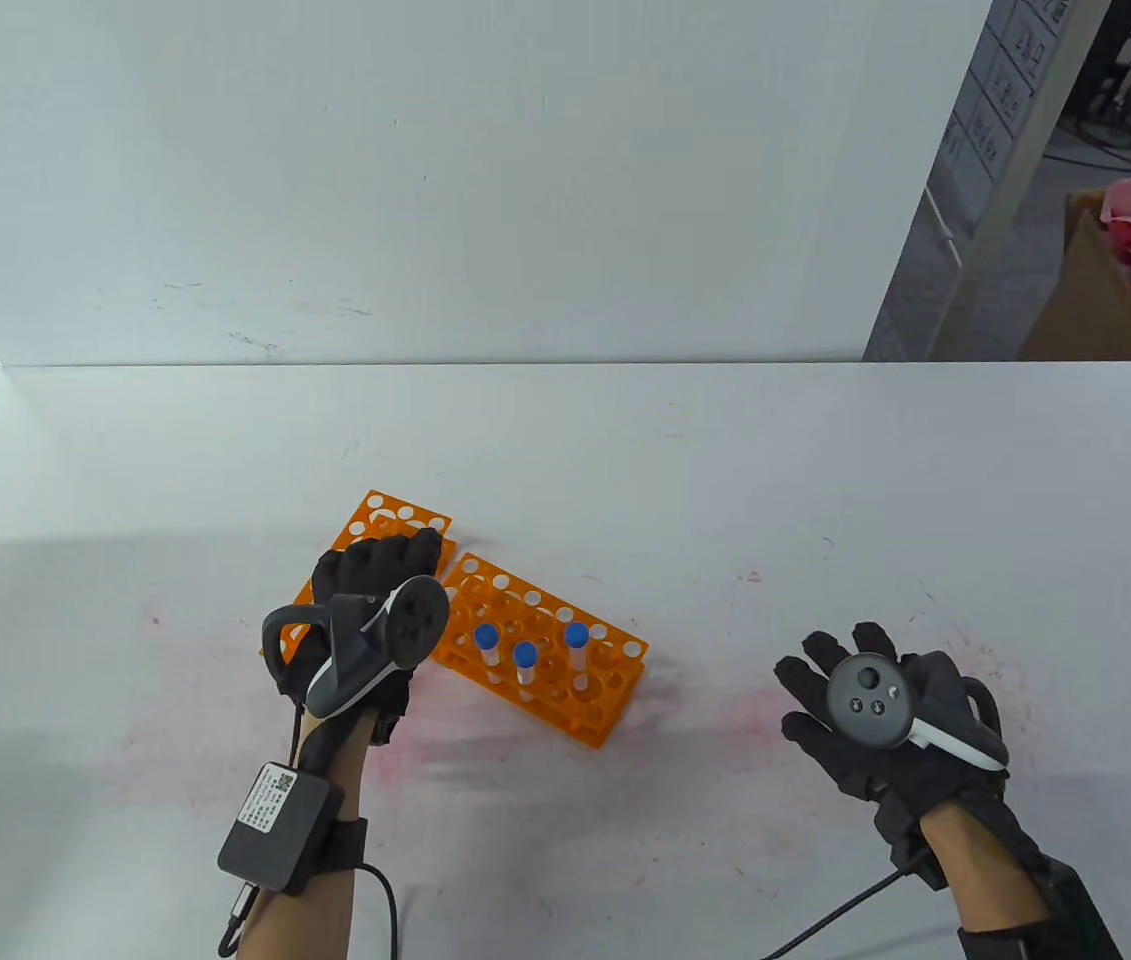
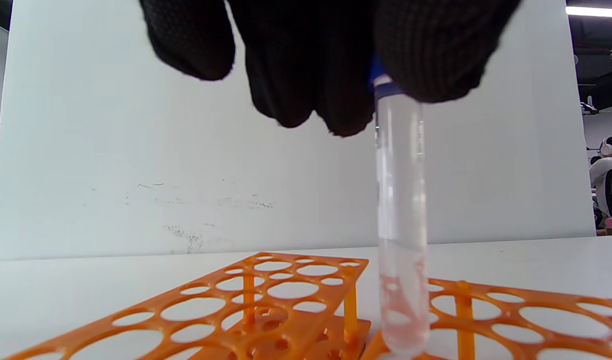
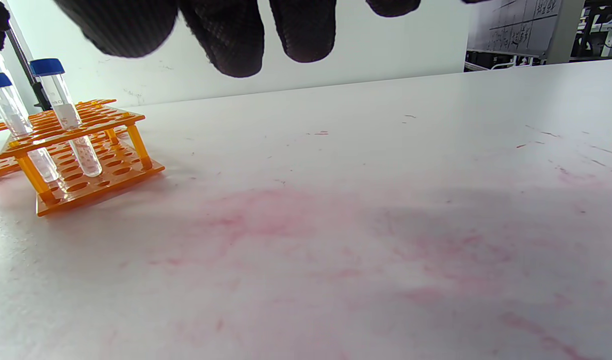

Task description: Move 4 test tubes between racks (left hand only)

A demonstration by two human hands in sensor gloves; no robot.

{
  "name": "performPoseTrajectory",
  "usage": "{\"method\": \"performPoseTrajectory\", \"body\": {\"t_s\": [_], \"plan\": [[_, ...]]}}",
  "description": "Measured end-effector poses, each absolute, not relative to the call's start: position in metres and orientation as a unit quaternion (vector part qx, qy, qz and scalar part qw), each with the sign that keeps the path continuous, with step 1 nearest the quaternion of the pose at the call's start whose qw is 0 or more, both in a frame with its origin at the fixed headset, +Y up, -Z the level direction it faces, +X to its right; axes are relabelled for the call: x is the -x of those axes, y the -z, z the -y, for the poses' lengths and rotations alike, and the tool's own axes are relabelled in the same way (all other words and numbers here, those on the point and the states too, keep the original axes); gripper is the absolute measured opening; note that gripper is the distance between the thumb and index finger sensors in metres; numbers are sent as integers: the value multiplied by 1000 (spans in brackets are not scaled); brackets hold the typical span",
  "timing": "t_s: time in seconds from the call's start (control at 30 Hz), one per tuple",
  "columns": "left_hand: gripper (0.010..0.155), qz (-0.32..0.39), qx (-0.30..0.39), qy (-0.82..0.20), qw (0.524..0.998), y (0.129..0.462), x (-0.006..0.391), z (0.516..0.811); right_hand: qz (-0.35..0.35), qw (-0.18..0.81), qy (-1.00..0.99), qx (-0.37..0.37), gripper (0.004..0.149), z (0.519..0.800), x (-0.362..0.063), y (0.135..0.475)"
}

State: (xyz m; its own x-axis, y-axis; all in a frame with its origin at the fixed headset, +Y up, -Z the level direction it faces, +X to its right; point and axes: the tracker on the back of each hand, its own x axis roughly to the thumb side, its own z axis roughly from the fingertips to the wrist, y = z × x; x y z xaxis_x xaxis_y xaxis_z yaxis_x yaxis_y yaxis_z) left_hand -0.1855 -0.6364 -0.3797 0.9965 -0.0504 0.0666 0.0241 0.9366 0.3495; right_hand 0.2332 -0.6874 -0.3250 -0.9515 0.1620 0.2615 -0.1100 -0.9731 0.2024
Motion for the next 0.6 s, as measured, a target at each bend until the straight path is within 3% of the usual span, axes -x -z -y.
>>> {"method": "performPoseTrajectory", "body": {"t_s": [0.6], "plan": [[51, 35, -140, 54, 988, 388, 181, 660, -92, 71, -983, -140, 61, 687, -233, 325]]}}
